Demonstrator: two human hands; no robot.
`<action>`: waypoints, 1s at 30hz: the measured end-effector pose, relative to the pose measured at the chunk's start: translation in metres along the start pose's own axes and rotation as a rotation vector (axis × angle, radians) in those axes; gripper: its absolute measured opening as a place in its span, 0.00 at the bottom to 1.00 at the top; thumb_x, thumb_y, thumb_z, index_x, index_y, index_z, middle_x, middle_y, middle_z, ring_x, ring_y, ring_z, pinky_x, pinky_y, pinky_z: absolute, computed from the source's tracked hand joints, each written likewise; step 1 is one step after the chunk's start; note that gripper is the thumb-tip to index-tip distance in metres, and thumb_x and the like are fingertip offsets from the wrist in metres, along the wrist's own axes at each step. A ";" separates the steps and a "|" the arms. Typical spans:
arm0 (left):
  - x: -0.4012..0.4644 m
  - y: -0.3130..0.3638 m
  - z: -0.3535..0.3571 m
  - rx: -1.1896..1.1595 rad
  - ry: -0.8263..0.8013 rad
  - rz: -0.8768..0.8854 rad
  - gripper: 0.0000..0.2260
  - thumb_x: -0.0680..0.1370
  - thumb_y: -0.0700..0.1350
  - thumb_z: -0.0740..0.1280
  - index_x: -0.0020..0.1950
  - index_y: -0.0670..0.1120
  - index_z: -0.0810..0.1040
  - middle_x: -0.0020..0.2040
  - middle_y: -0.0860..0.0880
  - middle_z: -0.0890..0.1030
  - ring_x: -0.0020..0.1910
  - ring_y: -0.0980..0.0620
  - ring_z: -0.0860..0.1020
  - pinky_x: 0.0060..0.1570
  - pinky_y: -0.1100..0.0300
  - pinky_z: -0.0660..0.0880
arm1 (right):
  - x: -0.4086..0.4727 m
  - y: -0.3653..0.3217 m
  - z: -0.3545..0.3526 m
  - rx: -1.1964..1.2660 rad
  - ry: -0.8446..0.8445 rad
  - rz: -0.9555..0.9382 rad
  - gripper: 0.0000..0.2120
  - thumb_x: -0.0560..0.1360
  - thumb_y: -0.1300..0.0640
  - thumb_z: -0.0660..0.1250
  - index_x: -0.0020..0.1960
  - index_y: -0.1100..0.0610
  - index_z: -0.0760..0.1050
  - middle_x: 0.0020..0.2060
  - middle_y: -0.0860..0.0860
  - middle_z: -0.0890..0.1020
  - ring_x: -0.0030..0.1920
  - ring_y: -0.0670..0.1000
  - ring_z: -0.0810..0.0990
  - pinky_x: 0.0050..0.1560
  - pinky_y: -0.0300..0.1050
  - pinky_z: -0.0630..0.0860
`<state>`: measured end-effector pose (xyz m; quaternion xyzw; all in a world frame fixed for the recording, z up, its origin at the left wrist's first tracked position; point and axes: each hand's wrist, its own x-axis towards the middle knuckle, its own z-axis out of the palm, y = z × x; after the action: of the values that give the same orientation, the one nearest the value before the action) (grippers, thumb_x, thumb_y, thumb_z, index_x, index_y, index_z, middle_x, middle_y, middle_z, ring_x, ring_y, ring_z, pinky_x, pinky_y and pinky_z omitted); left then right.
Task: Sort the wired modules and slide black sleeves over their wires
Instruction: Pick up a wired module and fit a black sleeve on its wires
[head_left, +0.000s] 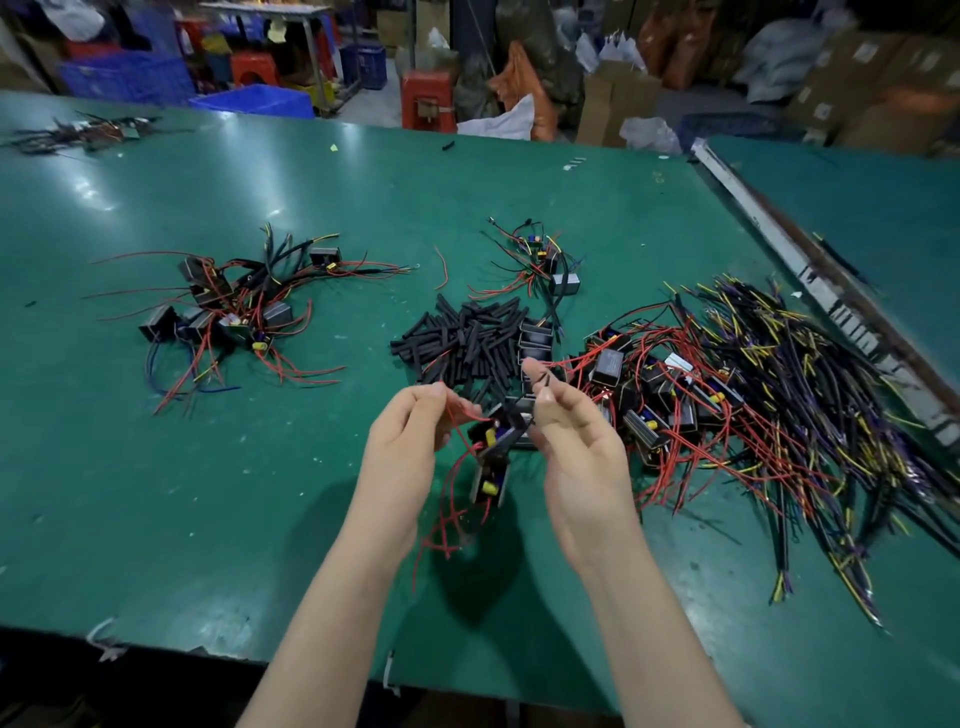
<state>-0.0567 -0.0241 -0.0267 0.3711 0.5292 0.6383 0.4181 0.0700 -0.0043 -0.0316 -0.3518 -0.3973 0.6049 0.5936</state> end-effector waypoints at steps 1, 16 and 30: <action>0.000 -0.003 0.000 -0.059 -0.003 -0.037 0.13 0.81 0.45 0.59 0.39 0.47 0.78 0.39 0.48 0.84 0.42 0.53 0.81 0.48 0.57 0.74 | -0.002 0.001 0.000 -0.002 -0.036 -0.006 0.09 0.70 0.51 0.68 0.48 0.53 0.79 0.57 0.47 0.83 0.56 0.45 0.77 0.62 0.43 0.71; -0.002 -0.046 -0.005 -0.031 -0.230 -0.146 0.05 0.75 0.45 0.68 0.49 0.48 0.81 0.45 0.53 0.85 0.45 0.59 0.81 0.43 0.70 0.75 | -0.003 0.042 0.002 -0.480 0.347 -0.015 0.07 0.74 0.59 0.71 0.42 0.49 0.76 0.40 0.48 0.83 0.43 0.45 0.81 0.50 0.43 0.76; 0.017 -0.054 -0.001 0.201 -0.109 0.047 0.06 0.77 0.47 0.68 0.41 0.48 0.82 0.32 0.58 0.80 0.32 0.63 0.73 0.36 0.68 0.70 | 0.017 -0.043 0.030 -1.294 -0.034 -0.109 0.07 0.77 0.49 0.63 0.50 0.51 0.76 0.44 0.49 0.81 0.48 0.53 0.79 0.47 0.46 0.73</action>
<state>-0.0567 -0.0034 -0.0791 0.4576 0.5581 0.5705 0.3920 0.0609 0.0096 0.0212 -0.6082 -0.7081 0.2175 0.2852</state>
